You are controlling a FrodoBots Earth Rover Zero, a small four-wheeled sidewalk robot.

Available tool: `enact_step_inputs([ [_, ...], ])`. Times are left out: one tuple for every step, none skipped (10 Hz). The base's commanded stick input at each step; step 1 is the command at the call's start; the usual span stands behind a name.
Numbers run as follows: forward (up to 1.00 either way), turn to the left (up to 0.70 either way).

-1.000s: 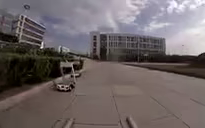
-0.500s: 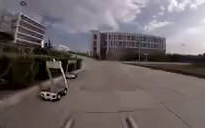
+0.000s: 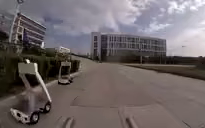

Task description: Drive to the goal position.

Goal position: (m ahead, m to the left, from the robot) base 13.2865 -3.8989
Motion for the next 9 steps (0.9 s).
enact_step_inputs([
  [1.0, 0.0],
  [1.0, 0.0],
  [1.0, 0.0],
  [1.0, 0.0],
  [1.0, 0.0],
  [1.0, 0.0],
  [1.0, 0.0],
  [1.0, 0.0],
  [1.0, 0.0],
])
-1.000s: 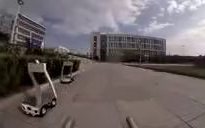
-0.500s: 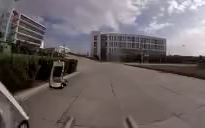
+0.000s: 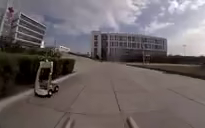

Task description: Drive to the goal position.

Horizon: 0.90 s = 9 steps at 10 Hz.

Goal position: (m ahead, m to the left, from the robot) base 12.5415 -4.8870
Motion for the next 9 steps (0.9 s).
enact_step_inputs([
  [1.0, 0.0],
  [1.0, 0.0],
  [1.0, 0.0],
  [1.0, 0.0],
  [1.0, 0.0],
  [1.0, 0.22],
  [1.0, 0.09],
  [1.0, 0.01],
  [1.0, 0.0],
])
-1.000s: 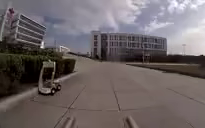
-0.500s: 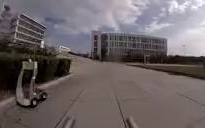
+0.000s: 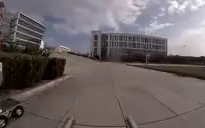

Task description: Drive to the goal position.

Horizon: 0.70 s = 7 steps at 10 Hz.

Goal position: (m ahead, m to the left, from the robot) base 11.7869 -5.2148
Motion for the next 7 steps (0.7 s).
enact_step_inputs([
  [1.0, 0.0],
  [1.0, 0.0],
  [1.0, 0.0],
  [1.0, 0.0],
  [1.0, 0.0],
  [1.0, 0.0],
  [1.0, 0.0],
])
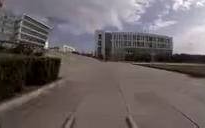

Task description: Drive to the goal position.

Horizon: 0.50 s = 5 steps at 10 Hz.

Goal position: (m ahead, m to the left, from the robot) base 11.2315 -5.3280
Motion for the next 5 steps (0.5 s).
enact_step_inputs([
  [1.0, 0.0],
  [1.0, 0.0],
  [1.0, 0.0],
  [1.0, 0.25],
  [1.0, 0.34],
])
